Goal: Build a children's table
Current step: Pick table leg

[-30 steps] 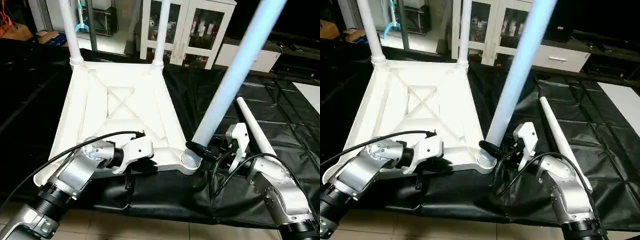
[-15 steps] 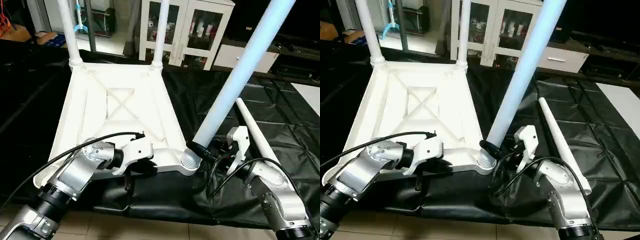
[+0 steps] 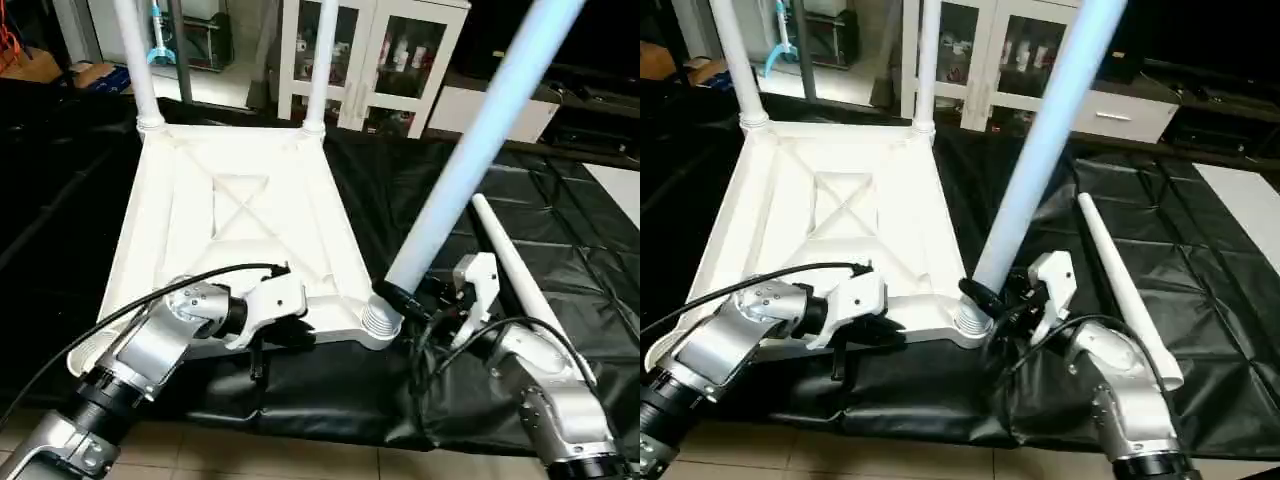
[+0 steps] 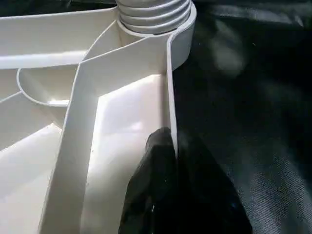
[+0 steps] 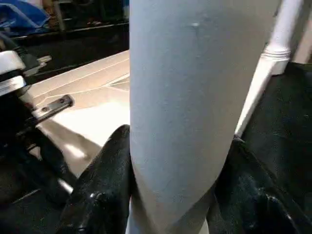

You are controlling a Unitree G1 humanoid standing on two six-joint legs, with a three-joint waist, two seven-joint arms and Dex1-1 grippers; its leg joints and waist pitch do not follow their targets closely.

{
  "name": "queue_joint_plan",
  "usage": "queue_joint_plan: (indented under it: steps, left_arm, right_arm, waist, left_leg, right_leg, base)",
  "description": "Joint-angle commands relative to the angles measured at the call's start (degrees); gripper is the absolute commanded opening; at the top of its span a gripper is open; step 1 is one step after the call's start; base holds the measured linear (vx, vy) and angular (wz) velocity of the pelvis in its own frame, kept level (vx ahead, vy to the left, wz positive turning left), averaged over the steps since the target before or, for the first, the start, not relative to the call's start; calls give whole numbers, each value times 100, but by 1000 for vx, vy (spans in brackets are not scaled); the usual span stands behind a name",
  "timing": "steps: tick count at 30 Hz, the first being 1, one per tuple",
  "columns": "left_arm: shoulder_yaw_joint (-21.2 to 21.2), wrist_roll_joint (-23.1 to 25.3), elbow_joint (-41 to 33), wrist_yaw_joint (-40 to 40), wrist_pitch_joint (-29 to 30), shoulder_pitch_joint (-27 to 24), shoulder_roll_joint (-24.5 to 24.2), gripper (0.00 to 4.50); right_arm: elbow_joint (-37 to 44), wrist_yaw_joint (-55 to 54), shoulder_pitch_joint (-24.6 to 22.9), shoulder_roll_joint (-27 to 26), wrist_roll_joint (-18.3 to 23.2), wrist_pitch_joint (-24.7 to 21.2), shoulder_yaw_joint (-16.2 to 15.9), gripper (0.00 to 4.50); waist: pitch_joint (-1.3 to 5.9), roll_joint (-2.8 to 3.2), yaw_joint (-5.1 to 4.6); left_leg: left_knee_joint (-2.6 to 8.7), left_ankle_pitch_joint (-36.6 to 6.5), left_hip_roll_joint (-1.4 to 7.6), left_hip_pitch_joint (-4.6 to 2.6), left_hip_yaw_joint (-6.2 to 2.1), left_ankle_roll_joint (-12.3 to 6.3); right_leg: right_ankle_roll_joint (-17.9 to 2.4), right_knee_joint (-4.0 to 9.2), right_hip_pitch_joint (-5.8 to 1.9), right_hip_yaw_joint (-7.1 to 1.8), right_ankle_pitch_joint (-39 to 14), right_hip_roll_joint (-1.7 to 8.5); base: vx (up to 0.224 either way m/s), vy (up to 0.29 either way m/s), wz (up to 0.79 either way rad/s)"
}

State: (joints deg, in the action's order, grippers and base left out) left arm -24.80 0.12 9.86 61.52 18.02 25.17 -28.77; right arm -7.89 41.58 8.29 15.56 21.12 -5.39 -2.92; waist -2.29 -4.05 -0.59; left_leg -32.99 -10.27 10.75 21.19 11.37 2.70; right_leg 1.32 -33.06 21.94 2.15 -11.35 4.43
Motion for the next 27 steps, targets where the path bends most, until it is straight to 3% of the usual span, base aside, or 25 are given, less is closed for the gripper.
queue_joint_plan:
  steps: [1,3,4,5,6,8,10,11,13,15,18,20,27]
  left_arm:
    - [101,-15,123,-231,268,88,175,0]
    - [261,41,298,-629,447,225,349,0]
    - [311,82,369,-787,497,279,409,0]
    - [398,150,441,-1078,670,353,519,0]
    - [466,164,465,-1253,798,391,603,0]
    - [683,215,495,-1826,1275,495,894,0]
    - [875,250,467,-2344,1712,601,1226,0]
    - [930,247,427,-2474,1821,626,1334,0]
    - [933,247,422,-2483,1829,628,1342,0]
    - [970,261,234,-2714,2061,663,1577,0]
    - [962,261,203,-2760,2124,665,1622,0]
    - [954,243,191,-2822,2168,666,1634,0]
    - [945,240,72,-2891,2341,632,1558,0]
  right_arm:
    - [-816,-1085,26,25,-689,-152,282,184]
    - [-996,-1726,223,-165,-840,-245,378,184]
    - [-1060,-1982,300,-246,-885,-316,415,184]
    - [-1187,-2454,425,-368,-1015,-453,453,184]
    - [-1273,-2757,501,-445,-1103,-515,479,184]
    - [-1525,-3591,706,-674,-1315,-581,574,184]
    - [-1851,-4487,949,-1028,-1300,-636,797,184]
    - [-1934,-4735,1018,-1116,-1342,-624,821,184]
    - [-1943,-4751,1025,-1123,-1348,-619,820,184]
    - [-2233,-5282,1234,-1337,-1616,-447,707,184]
    - [-2324,-5462,1286,-1384,-1701,-379,678,184]
    - [-2349,-5580,1324,-1411,-1742,-325,655,184]
    - [-2416,-5568,1510,-1496,-1659,-43,585,184]
  waist:
    - [83,100,-84]
    - [72,94,-147]
    - [67,97,-184]
    - [96,63,-223]
    - [118,65,-224]
    - [88,107,-246]
    - [93,79,-273]
    - [109,101,-273]
    - [104,105,-281]
    - [100,92,-282]
    - [129,101,-281]
    - [139,88,-260]
    - [169,62,-237]
  left_leg:
    - [553,-3391,292,-156,-267,500]
    - [550,-3423,273,-150,-274,546]
    - [554,-3517,259,-144,-307,578]
    - [553,-3465,249,-97,-332,572]
    - [551,-3305,248,-80,-326,572]
    - [533,-3166,237,-103,-289,509]
    - [515,-3103,221,-105,-284,493]
    - [509,-3035,216,-98,-289,476]
    - [526,-2948,221,-58,-286,456]
    - [531,-2856,231,-58,-262,467]
    - [527,-2569,227,-19,-249,446]
    - [509,-2375,223,-36,-214,396]
    - [465,-1855,221,-2,-170,209]
  right_leg:
    - [-603,553,145,-210,-3162,341]
    - [-581,566,167,-198,-3276,339]
    - [-526,580,151,-166,-3432,338]
    - [-474,564,90,-152,-3417,348]
    - [-495,536,81,-171,-3270,355]
    - [-580,557,172,-213,-3025,339]
    - [-614,550,172,-205,-2932,331]
    - [-613,550,162,-202,-2827,327]
    - [-613,528,139,-203,-2603,309]
    - [-656,494,148,-214,-2260,294]
    - [-700,450,85,-222,-1829,293]
    - [-727,435,79,-231,-1515,282]
    - [-828,384,28,-236,-1157,283]
  base:
    - [0,0,0]
    - [0,0,0]
    - [0,0,0]
    - [0,0,0]
    - [0,0,0]
    - [0,0,0]
    - [0,0,0]
    - [0,0,0]
    - [0,0,0]
    - [0,0,0]
    - [0,0,0]
    - [0,0,0]
    - [0,0,0]
